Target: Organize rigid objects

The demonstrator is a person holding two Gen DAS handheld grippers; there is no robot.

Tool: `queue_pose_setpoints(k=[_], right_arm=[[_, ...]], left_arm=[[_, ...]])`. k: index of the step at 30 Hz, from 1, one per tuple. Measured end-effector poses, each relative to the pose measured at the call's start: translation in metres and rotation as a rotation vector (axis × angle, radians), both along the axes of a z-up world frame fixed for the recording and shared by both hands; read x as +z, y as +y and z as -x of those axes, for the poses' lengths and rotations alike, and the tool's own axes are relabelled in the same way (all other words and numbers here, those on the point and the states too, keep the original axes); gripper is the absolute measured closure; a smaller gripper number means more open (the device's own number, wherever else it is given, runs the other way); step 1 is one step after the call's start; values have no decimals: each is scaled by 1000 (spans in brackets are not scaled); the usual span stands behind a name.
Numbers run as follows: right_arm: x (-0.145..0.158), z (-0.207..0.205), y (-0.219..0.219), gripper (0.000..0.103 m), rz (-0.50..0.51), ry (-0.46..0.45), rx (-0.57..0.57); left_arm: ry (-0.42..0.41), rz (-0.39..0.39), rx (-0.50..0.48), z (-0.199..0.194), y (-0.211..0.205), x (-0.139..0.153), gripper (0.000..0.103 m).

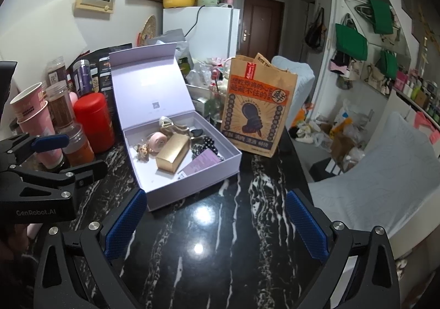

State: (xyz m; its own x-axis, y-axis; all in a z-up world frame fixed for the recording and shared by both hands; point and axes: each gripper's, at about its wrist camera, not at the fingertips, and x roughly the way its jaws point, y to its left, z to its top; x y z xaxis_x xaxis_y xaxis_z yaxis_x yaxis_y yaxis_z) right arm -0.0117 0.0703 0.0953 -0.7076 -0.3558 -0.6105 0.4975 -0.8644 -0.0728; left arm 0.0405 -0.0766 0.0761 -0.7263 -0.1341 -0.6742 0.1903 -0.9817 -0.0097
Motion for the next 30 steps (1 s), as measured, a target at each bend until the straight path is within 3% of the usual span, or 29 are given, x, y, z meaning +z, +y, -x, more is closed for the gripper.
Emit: queue_pose_setpoints(k=[30], right_arm=[[-2, 1, 3, 0, -1, -6, -7]], left_arm=[[-7, -9, -3, 0, -4, 1, 9]])
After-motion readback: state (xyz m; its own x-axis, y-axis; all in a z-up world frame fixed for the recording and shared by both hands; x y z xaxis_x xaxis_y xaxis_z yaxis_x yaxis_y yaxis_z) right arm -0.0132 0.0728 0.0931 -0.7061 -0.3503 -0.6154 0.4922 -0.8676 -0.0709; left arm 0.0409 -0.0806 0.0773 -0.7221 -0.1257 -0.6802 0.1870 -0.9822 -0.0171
